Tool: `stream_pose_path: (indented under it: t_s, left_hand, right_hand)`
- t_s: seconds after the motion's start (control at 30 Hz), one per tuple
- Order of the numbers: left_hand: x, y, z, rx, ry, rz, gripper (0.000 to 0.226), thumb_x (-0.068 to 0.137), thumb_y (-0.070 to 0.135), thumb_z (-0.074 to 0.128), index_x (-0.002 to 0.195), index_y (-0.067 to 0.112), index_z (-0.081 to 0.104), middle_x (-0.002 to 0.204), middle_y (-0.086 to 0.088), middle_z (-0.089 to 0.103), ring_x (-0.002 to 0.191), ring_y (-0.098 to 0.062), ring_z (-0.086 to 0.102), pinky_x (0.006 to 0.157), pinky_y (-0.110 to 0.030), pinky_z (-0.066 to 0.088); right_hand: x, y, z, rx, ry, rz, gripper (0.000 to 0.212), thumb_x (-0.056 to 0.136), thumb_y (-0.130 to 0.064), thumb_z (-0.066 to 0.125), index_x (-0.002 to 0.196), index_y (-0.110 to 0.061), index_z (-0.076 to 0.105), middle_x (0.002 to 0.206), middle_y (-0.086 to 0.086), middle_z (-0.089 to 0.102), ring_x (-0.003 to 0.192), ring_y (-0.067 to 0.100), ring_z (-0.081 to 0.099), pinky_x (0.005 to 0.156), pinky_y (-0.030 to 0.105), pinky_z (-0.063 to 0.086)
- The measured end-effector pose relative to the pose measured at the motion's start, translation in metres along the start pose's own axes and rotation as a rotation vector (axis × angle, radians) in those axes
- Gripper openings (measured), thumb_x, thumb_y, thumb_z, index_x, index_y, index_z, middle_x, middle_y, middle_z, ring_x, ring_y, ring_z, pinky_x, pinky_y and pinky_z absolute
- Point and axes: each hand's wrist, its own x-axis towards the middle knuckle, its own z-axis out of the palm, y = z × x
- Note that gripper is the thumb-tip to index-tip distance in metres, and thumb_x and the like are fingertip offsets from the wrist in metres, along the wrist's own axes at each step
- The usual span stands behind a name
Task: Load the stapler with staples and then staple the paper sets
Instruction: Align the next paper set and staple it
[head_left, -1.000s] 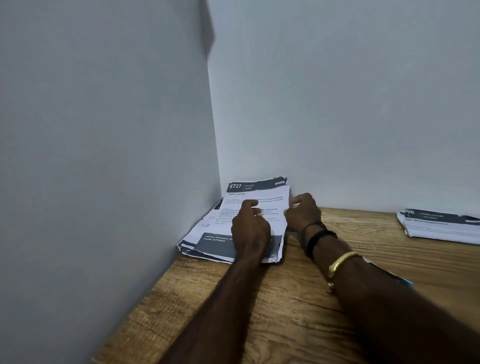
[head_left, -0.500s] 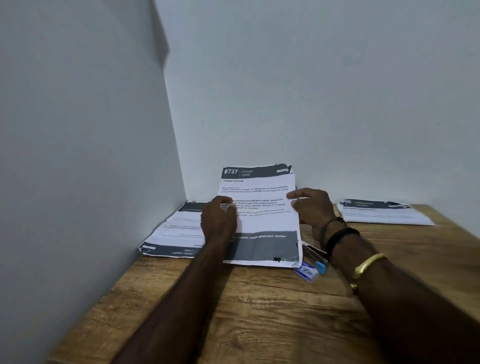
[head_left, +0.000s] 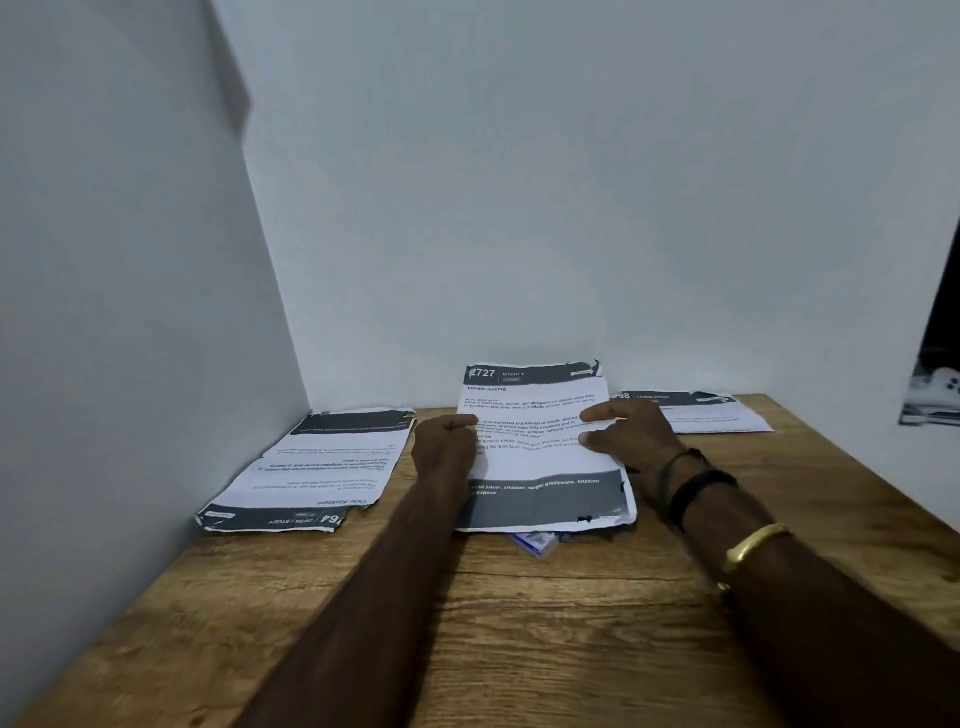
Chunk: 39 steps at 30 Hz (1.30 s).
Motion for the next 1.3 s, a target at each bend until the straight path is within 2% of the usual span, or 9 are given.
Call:
stream_pose_path:
  t_s: [0.1,0.27,0.33,0.5,0.63,0.9,1.03,1.17,1.3]
  left_hand:
    - [0.009,-0.009,0.002,-0.022,0.000,-0.025,0.025,0.079,0.003,0.068,0.070,0.025,0.077,0.096,-0.008,0.080,0.096,-0.029,0.075,0.097,-0.042,0.059]
    - [0.003,-0.002,-0.003,0.017,-0.023,0.049,0.019,0.084,0.008,0.063,0.080,0.019,0.078,0.099,-0.009,0.078,0.103,-0.030,0.072,0.098,-0.043,0.056]
    - [-0.007,0.007,-0.006,0.173,-0.033,0.165,0.016,0.086,0.016,0.063,0.085,0.017,0.079,0.102,-0.007,0.078,0.106,-0.027,0.070,0.096,-0.039,0.054]
    - [-0.032,0.024,-0.003,0.630,-0.061,0.511,0.026,0.086,0.029,0.071,0.111,0.035,0.075,0.148,0.000,0.050,0.142,-0.022,0.039,0.115,-0.044,0.033]
    - [-0.047,0.028,0.017,0.757,-0.118,0.737,0.023,0.093,0.032,0.066,0.115,0.033,0.075,0.152,0.003,0.049,0.148,-0.020,0.030,0.119,-0.048,0.022]
    - [-0.031,0.031,0.003,0.767,-0.004,0.747,0.016,0.090,0.030,0.069,0.103,0.030,0.079,0.128,0.006,0.068,0.129,-0.021,0.051,0.106,-0.042,0.035]
    - [-0.025,0.031,-0.012,0.750,0.097,0.690,0.016,0.092,0.026,0.065,0.101,0.028,0.078,0.117,0.001,0.069,0.115,-0.028,0.057,0.094,-0.042,0.045]
    - [-0.024,0.035,-0.015,0.453,0.200,0.735,0.012,0.092,0.025,0.067,0.096,0.023,0.077,0.107,-0.005,0.060,0.099,-0.024,0.061,0.079,-0.036,0.051]
    - [-0.027,0.043,-0.016,0.187,0.282,0.751,0.014,0.095,0.036,0.066,0.098,0.025,0.075,0.092,-0.003,0.059,0.079,-0.015,0.058,0.070,-0.029,0.044]
  right_hand:
    - [0.002,0.007,-0.005,-0.046,0.030,-0.035,0.027,0.070,0.001,0.087,0.094,-0.008,0.080,0.108,0.013,0.075,0.105,0.032,0.069,0.098,0.042,0.055]
    - [0.004,0.008,-0.007,-0.094,0.061,-0.067,0.024,0.074,-0.008,0.087,0.096,-0.010,0.081,0.112,0.011,0.076,0.114,0.024,0.066,0.102,0.035,0.050]
    - [0.001,0.006,-0.006,-0.179,0.087,-0.090,0.017,0.075,-0.014,0.086,0.092,-0.016,0.081,0.110,0.004,0.076,0.111,0.020,0.066,0.095,0.029,0.048]
    - [-0.005,-0.002,-0.002,-0.260,0.160,-0.228,0.006,0.078,-0.015,0.084,0.082,-0.017,0.080,0.093,-0.001,0.074,0.098,0.018,0.065,0.079,0.024,0.042]
    - [-0.012,-0.012,0.004,-0.344,0.146,-0.364,0.004,0.079,-0.019,0.082,0.079,-0.022,0.079,0.086,-0.006,0.072,0.093,0.016,0.062,0.078,0.028,0.044]
    - [-0.013,-0.020,-0.004,-0.222,0.270,-0.410,0.004,0.082,-0.018,0.077,0.079,-0.020,0.077,0.081,-0.011,0.075,0.087,0.010,0.066,0.068,0.014,0.042]
    - [-0.014,-0.023,-0.008,-0.172,0.375,-0.427,0.004,0.082,-0.018,0.077,0.080,-0.021,0.077,0.082,-0.011,0.075,0.088,0.009,0.067,0.069,0.018,0.045]
    - [-0.019,-0.034,-0.006,-0.078,0.413,-0.507,0.005,0.085,-0.014,0.073,0.083,-0.019,0.075,0.082,-0.006,0.074,0.079,0.011,0.067,0.065,0.019,0.046]
    - [-0.026,-0.044,-0.007,0.022,0.416,-0.639,0.005,0.090,-0.006,0.068,0.089,-0.010,0.071,0.081,0.000,0.071,0.072,0.004,0.065,0.067,0.007,0.046]
